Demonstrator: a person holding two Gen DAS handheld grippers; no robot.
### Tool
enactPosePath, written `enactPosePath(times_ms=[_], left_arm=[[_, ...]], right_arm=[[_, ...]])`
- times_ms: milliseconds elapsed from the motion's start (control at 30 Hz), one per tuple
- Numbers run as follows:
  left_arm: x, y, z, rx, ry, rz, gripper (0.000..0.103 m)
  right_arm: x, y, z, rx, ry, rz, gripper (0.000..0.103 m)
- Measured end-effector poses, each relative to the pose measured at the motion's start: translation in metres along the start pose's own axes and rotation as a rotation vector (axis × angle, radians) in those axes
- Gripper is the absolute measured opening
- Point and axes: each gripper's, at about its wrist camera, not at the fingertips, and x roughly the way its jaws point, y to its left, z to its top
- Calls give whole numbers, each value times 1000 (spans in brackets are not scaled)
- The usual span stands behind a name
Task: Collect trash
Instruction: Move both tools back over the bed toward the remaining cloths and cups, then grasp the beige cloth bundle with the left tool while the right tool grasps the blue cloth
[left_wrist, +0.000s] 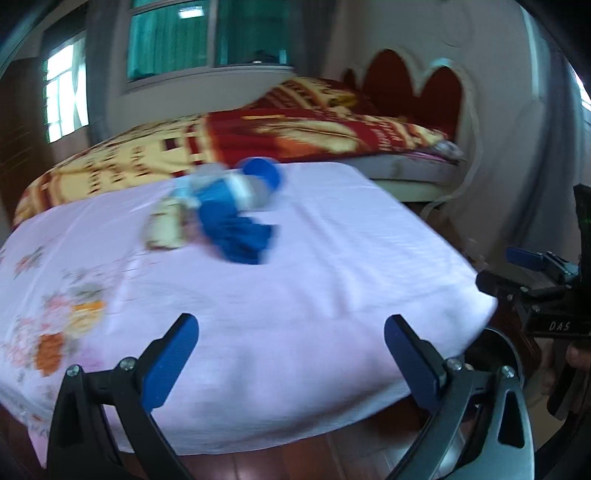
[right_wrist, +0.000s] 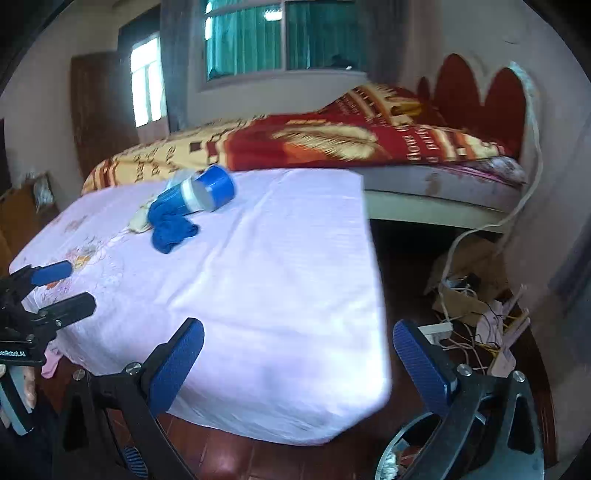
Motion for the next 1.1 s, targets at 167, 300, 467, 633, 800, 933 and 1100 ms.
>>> enactPosePath(times_ms=[167,300,467,633,800,933,1100], left_arm=[[8,66,0,-68,12,77,89],[25,113,5,-131,31,114,80],[44,145,11,-164,44,129,77],[68,156,23,-160,56,111,76],[96,156,41,-136,69,76,76],[119,153,56,-124,94,44,76],[154,154,73,-129,150,27,65]], right_arm=[[37,63,31,-82,-2,111,103],[74,104,49,-131,16,175,96],[132,148,72,-172,65,224,85],[180,172,98,-198,99,221,85],[222,176,110,-244,170,237,68],[226,166,110,-237,187,288,29],[229,154,113,-218,189,261,21]])
